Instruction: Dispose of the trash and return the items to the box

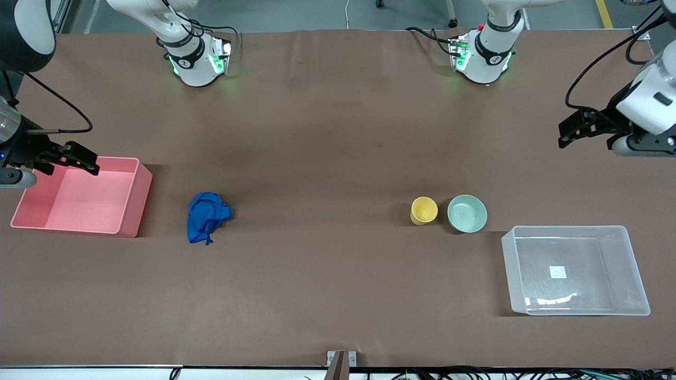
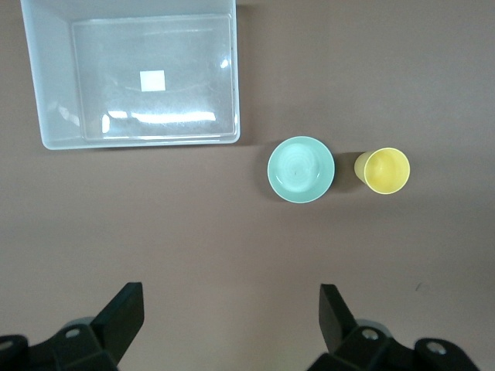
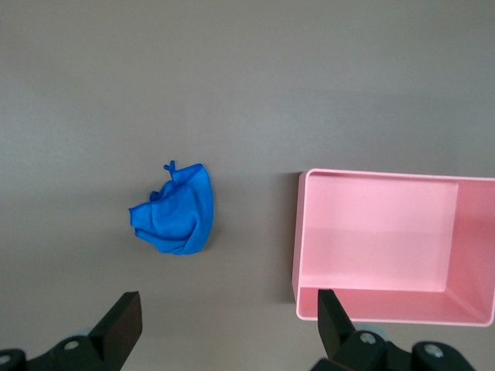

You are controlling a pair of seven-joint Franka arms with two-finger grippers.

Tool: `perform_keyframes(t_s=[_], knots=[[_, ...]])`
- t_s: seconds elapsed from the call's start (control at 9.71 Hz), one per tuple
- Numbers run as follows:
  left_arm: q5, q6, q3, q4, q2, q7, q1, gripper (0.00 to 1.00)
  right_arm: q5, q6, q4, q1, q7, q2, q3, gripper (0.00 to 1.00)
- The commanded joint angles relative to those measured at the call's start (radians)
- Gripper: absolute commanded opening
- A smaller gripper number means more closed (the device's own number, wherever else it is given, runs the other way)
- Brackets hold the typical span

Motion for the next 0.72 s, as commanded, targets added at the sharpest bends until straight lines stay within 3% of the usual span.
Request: perform_keyframes(t_s=[0.0, 0.21, 0.41, 0.62], knots=[[-0.003, 0.074, -0.011, -0.117, 0.000, -0.138, -0.008, 1.00, 0.005, 0.085, -0.055, 0.019, -0.008, 0.044, 0.000, 1.00], [-0.001, 0.237, -0.033, -0.278, 0.000, -0.247, -0.009, 1.00, 0.005, 0.269, -0.165, 0.031, -0.006, 0.075, 0.000, 1.00], [0.002, 0.423, -0.086, -0.440, 0.006, -0.435, -0.011, 1.00, 0.005, 0.374, -0.191, 0.046, 0.001, 0.160, -0.001, 1.00], [0.014, 0.500, -0.105, -0.473, 0.087, -0.532, -0.009, 1.00, 0.006, 0.450, -0.191, 0.072, 0.024, 0.240, 0.000, 0.99]])
